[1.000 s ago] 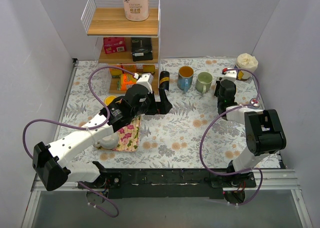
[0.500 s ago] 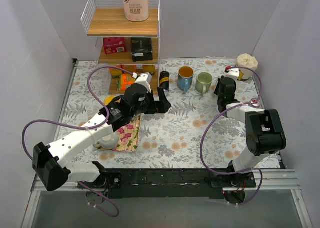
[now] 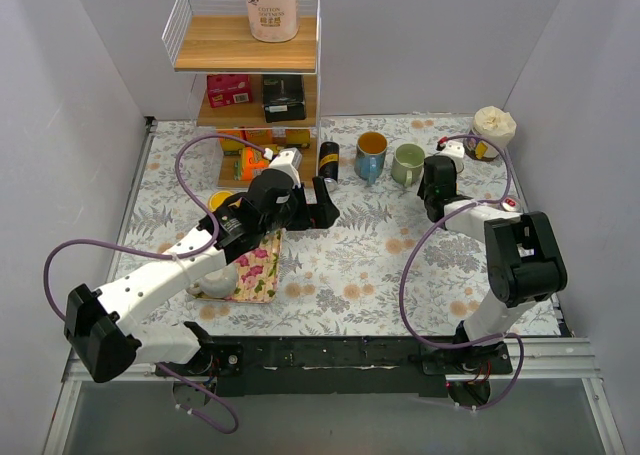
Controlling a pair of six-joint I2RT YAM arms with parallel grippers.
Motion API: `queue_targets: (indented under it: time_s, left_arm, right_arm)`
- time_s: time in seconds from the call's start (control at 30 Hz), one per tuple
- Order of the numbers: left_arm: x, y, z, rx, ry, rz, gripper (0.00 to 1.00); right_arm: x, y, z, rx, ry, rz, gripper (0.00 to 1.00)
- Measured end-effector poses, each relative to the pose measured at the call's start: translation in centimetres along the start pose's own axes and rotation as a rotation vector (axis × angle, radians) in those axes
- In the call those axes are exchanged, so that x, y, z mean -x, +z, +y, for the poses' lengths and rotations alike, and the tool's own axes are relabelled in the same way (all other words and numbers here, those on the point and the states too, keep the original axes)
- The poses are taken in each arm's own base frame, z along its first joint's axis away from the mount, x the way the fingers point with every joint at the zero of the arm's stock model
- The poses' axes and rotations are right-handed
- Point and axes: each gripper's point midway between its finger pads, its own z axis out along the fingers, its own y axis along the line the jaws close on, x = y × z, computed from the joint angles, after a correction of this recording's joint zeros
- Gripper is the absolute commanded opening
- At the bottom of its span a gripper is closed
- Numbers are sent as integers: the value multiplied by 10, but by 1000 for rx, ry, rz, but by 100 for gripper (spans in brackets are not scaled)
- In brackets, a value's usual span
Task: Turn the mug right side up
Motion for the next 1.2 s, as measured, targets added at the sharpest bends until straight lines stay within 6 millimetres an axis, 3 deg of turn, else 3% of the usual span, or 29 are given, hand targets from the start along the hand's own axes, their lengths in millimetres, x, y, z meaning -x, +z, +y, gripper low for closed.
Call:
queue_targets:
  time_s: [0.17,0.27,0.47,0.53,0.6,0.77,0.87,1.0,1.2]
  left_arm:
    - [4,-4,-1,-7,-7,-12,98]
    - [5,-6,-1,-9,-11,-18,98]
    - [4,-5,0,-6,-17,-16,98]
    - [2,-5,1,-2,-20,-12,98]
    - [1,-5,2,1,-23,-10,98]
    - [2,-10,10,41,-45,-19,98]
    - [2,-15,23,107,-72,-20,98]
    - [2,-25,45,224,-127,-11,98]
    - [-8,-46,106,491,-295,21,98]
  right_arm:
    - [-28,1,-9,-41,-10,103,29]
    - [-36,-1,-13,-63,-14,139,34]
    - [-29,2,-13,-94,8,155,59]
    - [-31,0,-14,-99,10,168,76]
    - [-33,-1,-14,-105,12,189,85]
    - [-27,-12,-13,-105,18,238,91]
    - [-20,-32,-13,-85,39,264,97]
    - [-3,-65,-4,-2,84,278,99]
    - [-1,-102,14,138,141,350,98]
